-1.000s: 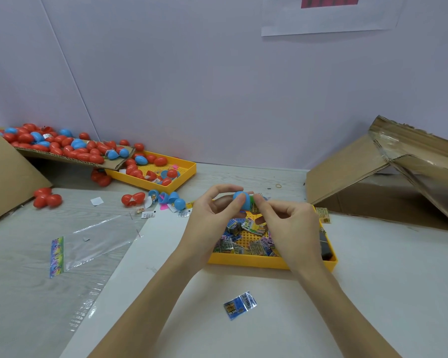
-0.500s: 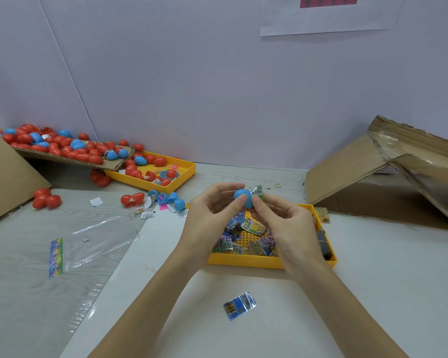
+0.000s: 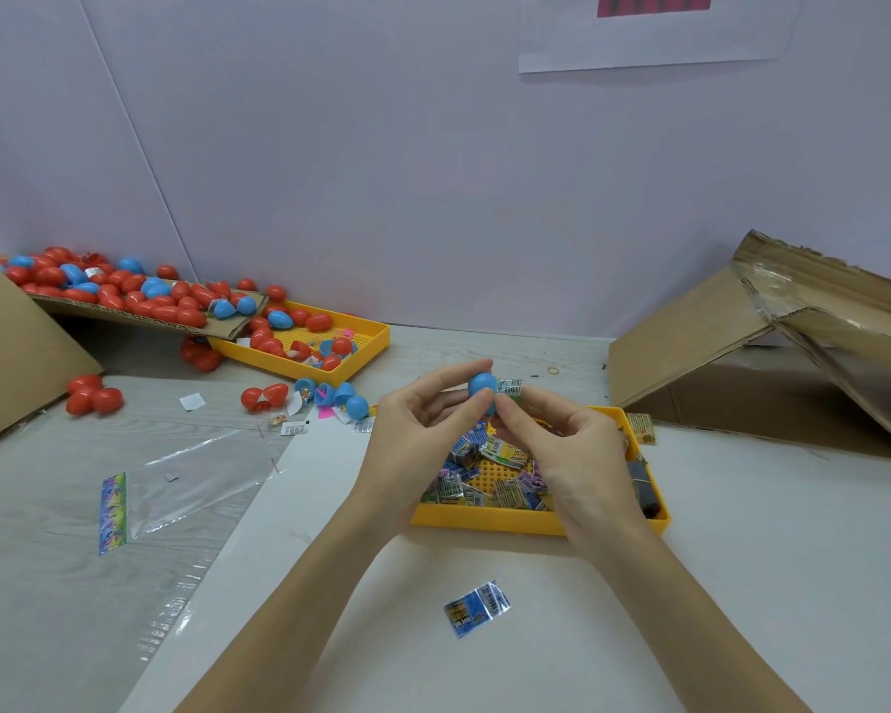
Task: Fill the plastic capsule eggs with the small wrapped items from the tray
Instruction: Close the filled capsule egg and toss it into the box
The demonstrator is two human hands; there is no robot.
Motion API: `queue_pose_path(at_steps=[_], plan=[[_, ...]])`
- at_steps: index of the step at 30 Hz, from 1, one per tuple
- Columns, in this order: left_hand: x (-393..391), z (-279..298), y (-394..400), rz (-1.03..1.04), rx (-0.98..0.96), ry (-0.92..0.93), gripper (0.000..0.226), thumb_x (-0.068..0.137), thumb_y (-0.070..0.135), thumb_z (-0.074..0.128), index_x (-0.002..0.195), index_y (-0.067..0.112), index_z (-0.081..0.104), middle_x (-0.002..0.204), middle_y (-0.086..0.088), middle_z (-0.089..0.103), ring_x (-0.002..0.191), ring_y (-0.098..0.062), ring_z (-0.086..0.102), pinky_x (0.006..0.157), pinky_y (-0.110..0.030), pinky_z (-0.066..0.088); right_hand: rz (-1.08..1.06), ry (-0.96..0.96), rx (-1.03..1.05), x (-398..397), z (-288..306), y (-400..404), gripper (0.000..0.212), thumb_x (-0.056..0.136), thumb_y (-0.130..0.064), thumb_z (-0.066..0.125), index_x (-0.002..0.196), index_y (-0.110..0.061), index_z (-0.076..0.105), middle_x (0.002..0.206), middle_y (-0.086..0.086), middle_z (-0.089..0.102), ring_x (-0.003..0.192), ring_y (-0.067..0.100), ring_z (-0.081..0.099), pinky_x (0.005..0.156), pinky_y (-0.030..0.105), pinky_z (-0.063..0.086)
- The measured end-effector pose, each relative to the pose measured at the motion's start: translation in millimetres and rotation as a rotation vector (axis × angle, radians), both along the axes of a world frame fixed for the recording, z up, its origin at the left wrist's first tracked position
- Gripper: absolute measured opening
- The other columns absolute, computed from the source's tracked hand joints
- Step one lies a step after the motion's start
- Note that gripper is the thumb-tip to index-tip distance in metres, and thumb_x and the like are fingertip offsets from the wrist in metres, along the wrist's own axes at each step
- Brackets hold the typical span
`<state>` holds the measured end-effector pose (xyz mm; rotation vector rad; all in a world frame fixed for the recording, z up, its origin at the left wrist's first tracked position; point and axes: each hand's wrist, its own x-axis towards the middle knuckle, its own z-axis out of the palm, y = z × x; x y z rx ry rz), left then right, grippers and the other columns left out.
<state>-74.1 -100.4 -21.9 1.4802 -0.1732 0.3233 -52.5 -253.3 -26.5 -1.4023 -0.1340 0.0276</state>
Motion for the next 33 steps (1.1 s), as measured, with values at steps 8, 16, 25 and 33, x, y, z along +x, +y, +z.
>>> queue_pose_path(at_steps=[8,16,25,33], plan=[[2,-4,0,0.087,0.511,-0.223,0.060,0.093,0.020,0.073,0.147,0.029,0.051,0.124,0.007,0.058,0.119,-0.018,0.059,0.102,-0.028,0.051,0.308,0.315,0.390,2,8,-8,0.026,0.089,-0.019,0.074,0.110,-0.004,0.079,0.115,0.012,0.076,0.097,0.013,0.074,0.084,0.024,0.059],[2,0,6,0.273,0.597,-0.439,0.052,0.082,0.020,0.083,0.130,0.015,0.066,0.108,0.001,0.069,0.099,-0.015,0.064,0.087,-0.026,0.055,0.466,0.546,0.489,0,16,-10,0.040,0.073,-0.023,0.084,0.110,-0.007,0.079,0.104,0.011,0.070,0.089,0.021,0.071,0.073,0.028,0.060],[-2,5,10,0.203,0.424,-0.371,0.042,0.077,0.026,0.082,0.118,0.019,0.075,0.104,0.002,0.075,0.100,-0.022,0.068,0.087,-0.027,0.057,0.483,0.533,0.437,-1,18,-10,0.044,0.073,-0.029,0.083,0.113,-0.010,0.079,0.108,0.010,0.073,0.096,0.020,0.072,0.075,0.026,0.059],[0,2,9,0.155,0.345,-0.290,0.041,0.074,0.025,0.085,0.114,0.022,0.077,0.104,0.004,0.076,0.105,-0.024,0.068,0.092,-0.033,0.057,0.460,0.479,0.400,-3,18,-10,0.029,0.076,-0.028,0.082,0.099,-0.011,0.083,0.109,0.011,0.074,0.094,0.019,0.074,0.074,0.023,0.058]])
